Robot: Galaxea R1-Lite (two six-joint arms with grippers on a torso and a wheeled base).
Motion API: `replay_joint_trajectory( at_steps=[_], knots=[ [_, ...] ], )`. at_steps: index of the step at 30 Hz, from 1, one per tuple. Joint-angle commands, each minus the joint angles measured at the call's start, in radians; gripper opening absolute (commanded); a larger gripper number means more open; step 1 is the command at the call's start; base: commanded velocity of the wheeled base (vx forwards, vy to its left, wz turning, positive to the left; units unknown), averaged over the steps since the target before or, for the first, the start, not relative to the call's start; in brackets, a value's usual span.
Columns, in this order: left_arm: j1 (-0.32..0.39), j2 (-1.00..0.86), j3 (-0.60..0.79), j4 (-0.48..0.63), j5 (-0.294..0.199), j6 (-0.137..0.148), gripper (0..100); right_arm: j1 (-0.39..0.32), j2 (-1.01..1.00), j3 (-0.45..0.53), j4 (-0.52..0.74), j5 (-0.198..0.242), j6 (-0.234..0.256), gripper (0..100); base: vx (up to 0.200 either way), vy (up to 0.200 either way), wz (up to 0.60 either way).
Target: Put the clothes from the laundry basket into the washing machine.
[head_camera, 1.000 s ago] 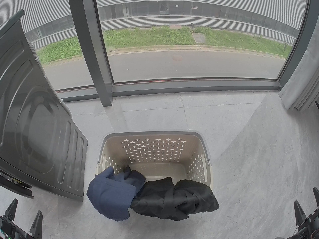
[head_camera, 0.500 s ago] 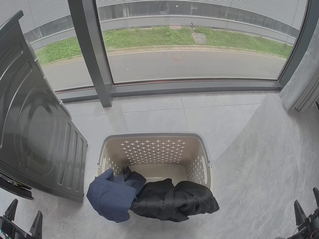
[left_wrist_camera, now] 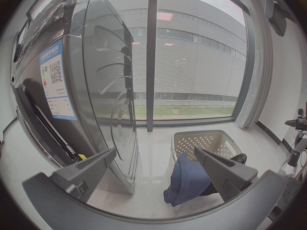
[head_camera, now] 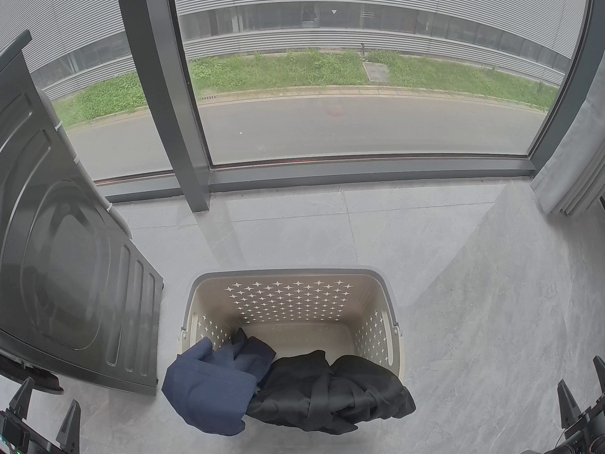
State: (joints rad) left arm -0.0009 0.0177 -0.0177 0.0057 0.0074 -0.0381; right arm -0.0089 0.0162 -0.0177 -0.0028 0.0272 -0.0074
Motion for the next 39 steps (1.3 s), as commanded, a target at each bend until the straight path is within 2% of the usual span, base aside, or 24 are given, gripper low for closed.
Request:
replay_joint_trajectory(
  at_steps=[1, 10, 16, 22, 28, 34, 39],
  knots=[
    [0.001, -0.010, 0.015, 0.000, 0.000, 0.000, 100, 0.001, -0.001, 0.016, 0.000, 0.000, 0.000, 100, 0.000, 0.000, 0.00],
    [-0.001, -0.010, 0.015, 0.000, 0.000, 0.001, 100, 0.000, -0.001, 0.016, 0.000, 0.000, 0.000, 100, 0.000, 0.000, 0.00],
    [-0.001, -0.008, 0.015, 0.000, 0.000, 0.000, 100, 0.000, -0.001, 0.018, 0.000, 0.000, 0.000, 100, 0.200, 0.000, 0.00],
    [0.001, -0.010, 0.015, 0.000, 0.000, 0.000, 100, 0.000, -0.001, 0.016, 0.000, 0.000, 0.000, 100, 0.000, 0.000, 0.00],
    [0.001, -0.010, 0.015, 0.000, 0.000, 0.000, 100, 0.000, -0.001, 0.016, 0.000, 0.000, 0.000, 100, 0.200, 0.000, 0.00],
    [0.001, -0.010, 0.015, 0.000, 0.000, 0.000, 100, 0.000, -0.001, 0.016, 0.000, 0.000, 0.000, 100, 0.000, 0.000, 0.00],
    [-0.001, -0.010, 0.015, 0.000, 0.000, 0.000, 100, 0.000, -0.001, 0.016, 0.000, 0.000, 0.000, 100, 0.200, 0.000, 0.00]
  ],
)
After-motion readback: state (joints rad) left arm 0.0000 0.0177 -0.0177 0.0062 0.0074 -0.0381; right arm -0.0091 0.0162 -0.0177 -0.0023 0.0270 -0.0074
